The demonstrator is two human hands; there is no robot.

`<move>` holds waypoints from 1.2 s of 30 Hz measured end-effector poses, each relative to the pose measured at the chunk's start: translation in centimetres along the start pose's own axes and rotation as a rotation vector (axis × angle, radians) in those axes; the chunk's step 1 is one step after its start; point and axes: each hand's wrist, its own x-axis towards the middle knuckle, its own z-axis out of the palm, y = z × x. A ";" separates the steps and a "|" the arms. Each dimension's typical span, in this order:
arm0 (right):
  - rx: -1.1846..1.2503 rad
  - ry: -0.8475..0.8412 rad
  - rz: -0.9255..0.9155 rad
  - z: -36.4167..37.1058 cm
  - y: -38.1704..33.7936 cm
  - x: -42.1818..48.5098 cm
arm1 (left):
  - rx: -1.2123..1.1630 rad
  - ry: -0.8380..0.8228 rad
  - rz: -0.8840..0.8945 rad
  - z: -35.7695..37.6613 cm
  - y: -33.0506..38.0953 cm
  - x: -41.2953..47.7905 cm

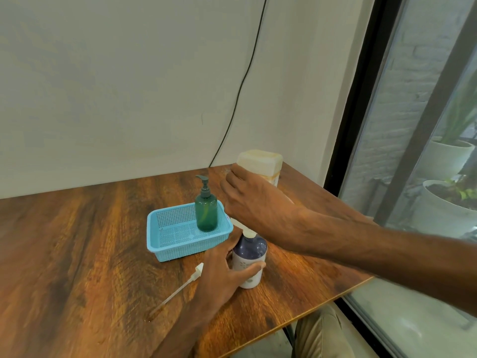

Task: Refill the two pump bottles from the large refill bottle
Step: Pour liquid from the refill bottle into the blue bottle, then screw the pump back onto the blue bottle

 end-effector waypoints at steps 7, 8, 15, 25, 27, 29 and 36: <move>0.131 0.029 0.008 0.2 1.2 -0.9 | -0.038 0.007 -0.007 0.1 -0.4 0.0; 0.232 0.039 0.012 0.5 1.9 -1.2 | -0.042 0.002 -0.009 0.1 -0.6 0.1; 1.060 0.020 0.179 10.4 1.9 -5.6 | -0.037 -0.018 -0.018 -0.1 -0.1 -0.1; 1.803 -0.055 0.907 16.0 -9.9 -9.6 | 0.036 -0.044 -0.075 0.1 0.5 -0.5; 1.855 0.004 0.972 16.1 -11.9 -9.3 | 0.072 -0.062 -0.115 0.2 0.1 -0.9; 1.902 0.042 1.023 16.2 -13.3 -9.0 | 0.143 -0.068 -0.161 -0.2 -0.1 -1.6; 1.966 0.119 1.045 16.7 -14.9 -8.6 | 0.479 0.075 -0.166 -3.3 -1.6 -3.8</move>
